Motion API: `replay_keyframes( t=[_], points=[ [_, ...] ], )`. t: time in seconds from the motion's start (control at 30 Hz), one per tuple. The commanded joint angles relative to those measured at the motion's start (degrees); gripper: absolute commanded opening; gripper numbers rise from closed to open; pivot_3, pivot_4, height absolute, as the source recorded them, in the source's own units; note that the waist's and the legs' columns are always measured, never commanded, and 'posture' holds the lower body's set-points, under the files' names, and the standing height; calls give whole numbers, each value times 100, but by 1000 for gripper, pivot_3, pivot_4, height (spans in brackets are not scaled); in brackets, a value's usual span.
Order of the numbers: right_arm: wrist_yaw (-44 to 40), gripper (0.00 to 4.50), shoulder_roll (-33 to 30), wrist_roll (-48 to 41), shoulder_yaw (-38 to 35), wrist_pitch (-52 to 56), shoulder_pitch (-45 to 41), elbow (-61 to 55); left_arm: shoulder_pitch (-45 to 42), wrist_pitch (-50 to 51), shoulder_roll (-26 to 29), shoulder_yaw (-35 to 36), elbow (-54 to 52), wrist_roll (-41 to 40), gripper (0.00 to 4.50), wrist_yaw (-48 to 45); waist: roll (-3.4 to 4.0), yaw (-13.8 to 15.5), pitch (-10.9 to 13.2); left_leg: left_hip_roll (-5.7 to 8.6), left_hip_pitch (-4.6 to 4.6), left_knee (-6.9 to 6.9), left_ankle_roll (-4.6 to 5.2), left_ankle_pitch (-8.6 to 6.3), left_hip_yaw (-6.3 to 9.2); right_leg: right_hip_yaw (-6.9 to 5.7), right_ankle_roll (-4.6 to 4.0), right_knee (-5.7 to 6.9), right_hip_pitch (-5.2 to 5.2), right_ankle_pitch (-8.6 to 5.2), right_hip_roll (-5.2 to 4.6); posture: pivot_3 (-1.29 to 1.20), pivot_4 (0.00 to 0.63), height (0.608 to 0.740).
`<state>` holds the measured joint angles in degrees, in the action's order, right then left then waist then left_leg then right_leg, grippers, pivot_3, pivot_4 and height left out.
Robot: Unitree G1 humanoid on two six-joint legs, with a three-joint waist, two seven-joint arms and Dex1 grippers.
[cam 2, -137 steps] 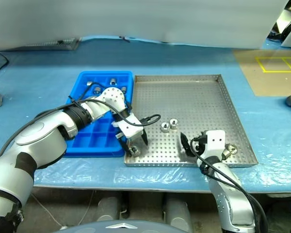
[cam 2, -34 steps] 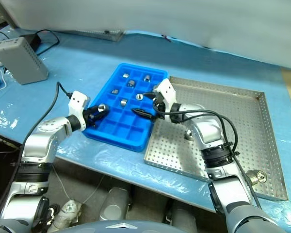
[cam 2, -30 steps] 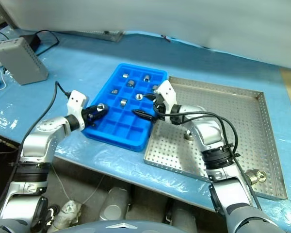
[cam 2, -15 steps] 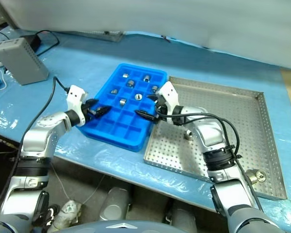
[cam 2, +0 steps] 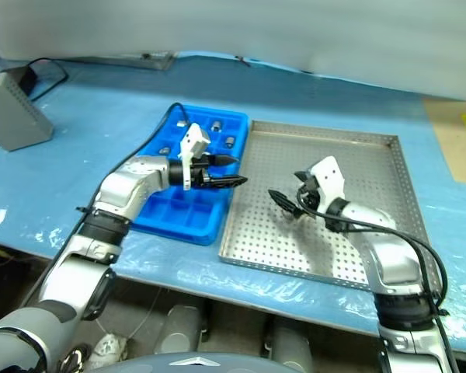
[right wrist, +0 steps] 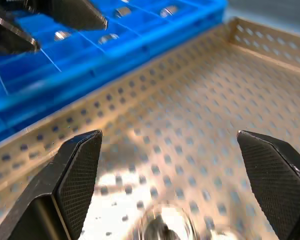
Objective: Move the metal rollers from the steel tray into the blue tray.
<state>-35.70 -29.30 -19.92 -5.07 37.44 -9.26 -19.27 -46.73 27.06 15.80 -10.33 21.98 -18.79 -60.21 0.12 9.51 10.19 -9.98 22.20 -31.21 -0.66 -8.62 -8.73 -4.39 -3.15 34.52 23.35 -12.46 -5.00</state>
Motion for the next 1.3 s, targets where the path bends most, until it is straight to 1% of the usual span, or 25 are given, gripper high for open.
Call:
replay_keyframes(
  t=[0.03, 0.1, 0.17, 0.27, 0.6, 0.73, 0.97, 1.2, 1.3],
  points=[
    [125, 4500, -25, -134, -183, 35, 208, -400, -174, -340, -61, -59, 267, 114, 4020, -245, 0, -132, 0, 1, 1, 1, 1, 0, 0, -2, 2, -2, -1, -1, 0, -7, 150, 740],
    [219, 4500, -14, -86, -189, 4, 292, -355, -199, -415, -103, -91, 357, 151, 4020, -316, 0, -232, 0, 3, 2, 1, 4, -2, -2, -2, 9, -8, -1, -5, -1, -13, 150, 740],
    [274, 4500, 21, -100, -211, -26, 330, -250, -224, -463, -144, -90, 432, 181, 4020, -350, 0, -268, 0, 4, 3, -1, 5, -3, -2, -3, 12, -9, -2, -7, -1, -25, 150, 740],
    [295, 4500, 126, -175, -294, -84, 393, 98, -239, -534, -191, -98, 501, 239, 4020, -365, 0, -258, 0, 4, 2, -1, 20, -10, -1, -6, 9, -9, -5, -6, -2, -25, 150, 740],
    [361, 4500, 183, 322, 48, -768, 367, 1237, -58, -432, -296, -52, 202, 316, 4020, -188, 0, -258, 0, 8, -1, -9, 36, -20, -1, -9, -2, -14, -17, 0, -10, 11, 150, 740],
    [376, 4500, 207, 330, 112, -853, 281, 1342, -28, -392, -248, -10, 171, 344, 4020, -89, 0, -257, 0, 7, -21, -9, 35, -19, -1, -9, -2, -14, -36, -1, -10, 17, 150, 740],
    [346, 4500, 214, 471, 381, -915, 162, 1516, -40, -392, -279, -2, 186, 332, 4020, 33, 0, -258, 0, 6, -25, -10, 36, -17, -1, -10, -1, -14, -40, -1, -10, 22, 150, 740],
    [-75, 4500, 239, 125, 647, -607, 209, 983, -66, -425, -349, -24, 256, 363, 4020, 124, 0, -260, 0, 5, -23, -5, 37, -17, -1, -10, -3, -16, -39, -1, -9, 23, 150, 740],
    [-152, 3868, 171, 114, 669, -578, 244, 887, -51, -439, -362, -32, 262, 392, 4066, 168, 0, -254, 0, 5, -18, -4, 41, -20, -1, -11, -3, -25, -38, 0, -9, 26, 150, 740]
  ],
)
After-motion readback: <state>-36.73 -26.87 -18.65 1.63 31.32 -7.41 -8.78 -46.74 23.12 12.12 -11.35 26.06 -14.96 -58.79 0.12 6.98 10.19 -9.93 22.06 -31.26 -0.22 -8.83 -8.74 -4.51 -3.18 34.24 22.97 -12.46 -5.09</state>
